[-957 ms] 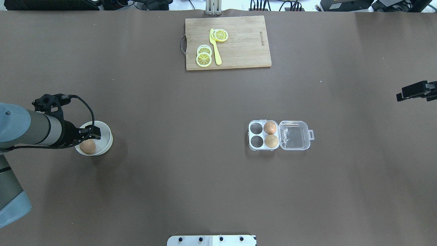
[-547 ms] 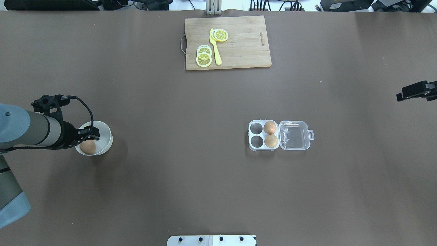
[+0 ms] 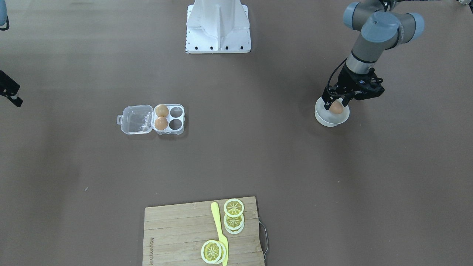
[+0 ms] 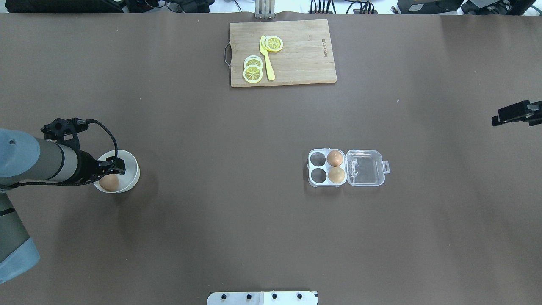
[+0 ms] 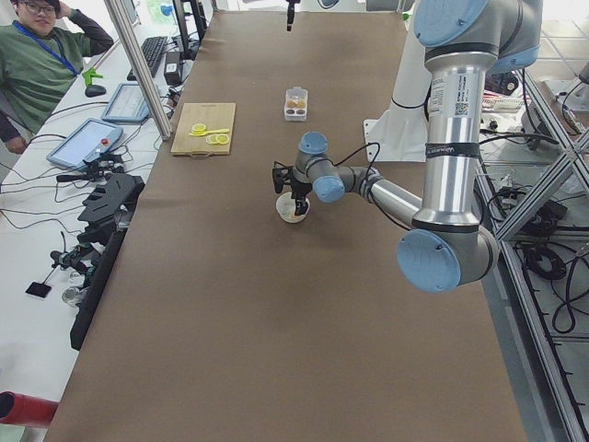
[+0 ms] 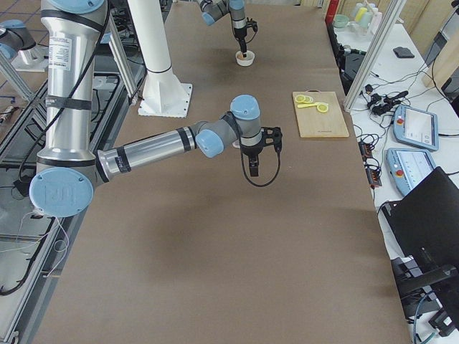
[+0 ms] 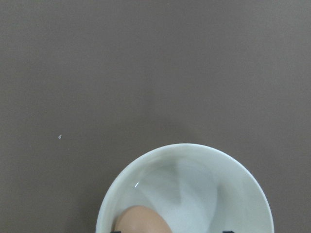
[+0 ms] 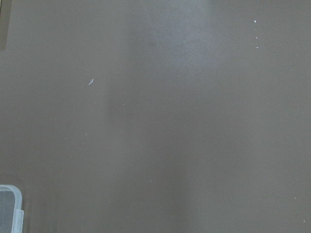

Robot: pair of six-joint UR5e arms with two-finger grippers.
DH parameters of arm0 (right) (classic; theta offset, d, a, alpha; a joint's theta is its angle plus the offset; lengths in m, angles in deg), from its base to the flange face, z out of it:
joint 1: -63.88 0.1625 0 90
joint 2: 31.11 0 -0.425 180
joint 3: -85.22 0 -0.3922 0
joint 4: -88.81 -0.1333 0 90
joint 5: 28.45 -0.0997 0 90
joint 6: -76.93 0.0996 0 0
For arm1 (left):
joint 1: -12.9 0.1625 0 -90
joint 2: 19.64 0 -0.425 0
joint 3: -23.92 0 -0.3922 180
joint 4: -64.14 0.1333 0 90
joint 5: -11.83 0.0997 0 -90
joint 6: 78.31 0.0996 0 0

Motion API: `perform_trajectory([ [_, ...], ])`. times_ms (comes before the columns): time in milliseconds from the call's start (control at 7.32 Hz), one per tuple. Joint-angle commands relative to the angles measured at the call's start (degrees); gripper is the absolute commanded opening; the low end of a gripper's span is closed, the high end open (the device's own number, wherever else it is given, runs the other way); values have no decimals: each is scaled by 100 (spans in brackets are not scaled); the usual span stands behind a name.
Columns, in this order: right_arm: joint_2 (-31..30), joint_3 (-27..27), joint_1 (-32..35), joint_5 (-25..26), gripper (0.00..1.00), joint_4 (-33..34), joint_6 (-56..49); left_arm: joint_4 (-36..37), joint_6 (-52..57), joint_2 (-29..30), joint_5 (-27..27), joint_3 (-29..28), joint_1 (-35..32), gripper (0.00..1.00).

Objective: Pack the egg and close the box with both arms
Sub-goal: 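Close the left gripper on the brown egg inside the bowl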

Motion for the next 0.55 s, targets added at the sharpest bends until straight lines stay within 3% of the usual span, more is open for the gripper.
perform_trajectory([
  [0, 0, 11, -14, 0, 100, -2, 3, 0, -27, 17, 4, -52, 26, 76],
  [410, -9, 11, -14, 9, 100, -2, 3, 0, -27, 35, 21, -149, 106, 76],
])
